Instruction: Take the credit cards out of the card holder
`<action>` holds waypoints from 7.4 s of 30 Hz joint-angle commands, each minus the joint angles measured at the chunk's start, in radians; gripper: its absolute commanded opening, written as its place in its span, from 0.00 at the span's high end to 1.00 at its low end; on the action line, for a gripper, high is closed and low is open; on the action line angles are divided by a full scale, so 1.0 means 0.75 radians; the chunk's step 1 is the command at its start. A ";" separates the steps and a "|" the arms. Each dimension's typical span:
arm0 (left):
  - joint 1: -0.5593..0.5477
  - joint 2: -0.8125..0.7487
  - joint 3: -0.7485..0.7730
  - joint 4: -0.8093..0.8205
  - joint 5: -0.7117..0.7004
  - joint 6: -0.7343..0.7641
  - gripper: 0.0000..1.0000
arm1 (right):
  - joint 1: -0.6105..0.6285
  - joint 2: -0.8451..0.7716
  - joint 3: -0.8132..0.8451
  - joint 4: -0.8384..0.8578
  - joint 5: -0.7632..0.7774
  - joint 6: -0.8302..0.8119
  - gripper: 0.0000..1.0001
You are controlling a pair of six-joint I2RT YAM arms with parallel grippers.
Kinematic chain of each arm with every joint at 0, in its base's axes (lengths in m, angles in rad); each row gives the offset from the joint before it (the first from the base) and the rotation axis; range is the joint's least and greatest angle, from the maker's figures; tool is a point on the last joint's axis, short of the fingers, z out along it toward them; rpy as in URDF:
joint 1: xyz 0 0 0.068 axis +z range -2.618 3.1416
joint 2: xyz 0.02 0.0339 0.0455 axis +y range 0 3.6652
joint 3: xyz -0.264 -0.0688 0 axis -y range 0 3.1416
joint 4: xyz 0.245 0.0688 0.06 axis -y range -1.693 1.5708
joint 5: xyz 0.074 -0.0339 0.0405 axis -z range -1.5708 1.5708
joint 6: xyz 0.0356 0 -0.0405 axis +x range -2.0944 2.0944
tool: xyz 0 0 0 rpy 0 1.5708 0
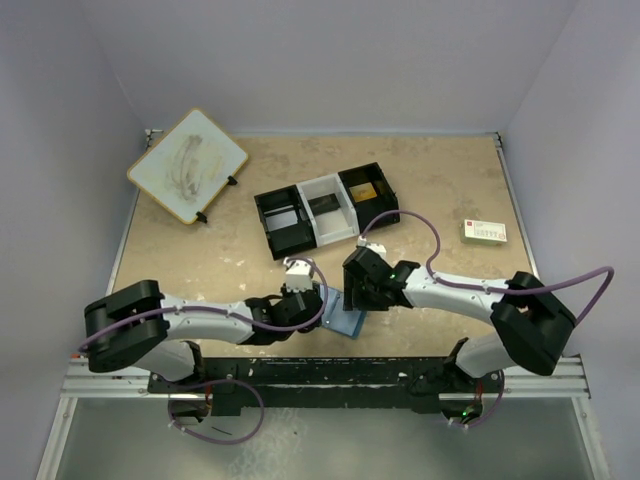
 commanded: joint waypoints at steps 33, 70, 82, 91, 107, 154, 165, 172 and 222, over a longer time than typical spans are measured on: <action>0.186 -0.280 -0.159 -0.004 0.101 0.072 0.59 | 0.231 0.402 0.266 -0.182 0.314 0.458 0.34; 0.114 -0.228 -0.210 0.123 0.160 -0.026 0.64 | 0.202 0.137 0.211 0.249 0.005 0.162 0.40; 0.095 -0.587 -0.275 -0.134 -0.012 -0.151 0.62 | 0.180 0.267 0.367 0.341 -0.161 0.036 0.34; 0.093 -0.453 -0.157 -0.023 0.107 0.021 0.57 | 0.144 -0.136 0.260 0.121 0.037 0.068 0.28; 0.086 -0.177 -0.037 -0.034 0.070 0.115 0.53 | 0.083 -0.190 -0.011 -0.054 0.093 0.263 0.32; 0.085 -0.050 -0.022 0.017 0.122 0.116 0.72 | 0.177 0.117 0.263 -0.222 0.266 0.248 0.32; 0.085 -0.054 -0.020 0.017 0.127 0.114 0.73 | 0.173 0.021 0.217 -0.282 0.254 0.280 0.28; 0.085 -0.056 -0.024 0.008 0.135 0.110 0.73 | 0.174 0.044 0.162 -0.165 0.204 0.293 0.28; 0.083 -0.067 -0.029 0.032 0.160 0.108 0.73 | 0.103 -0.275 -0.353 0.694 -0.049 0.589 0.30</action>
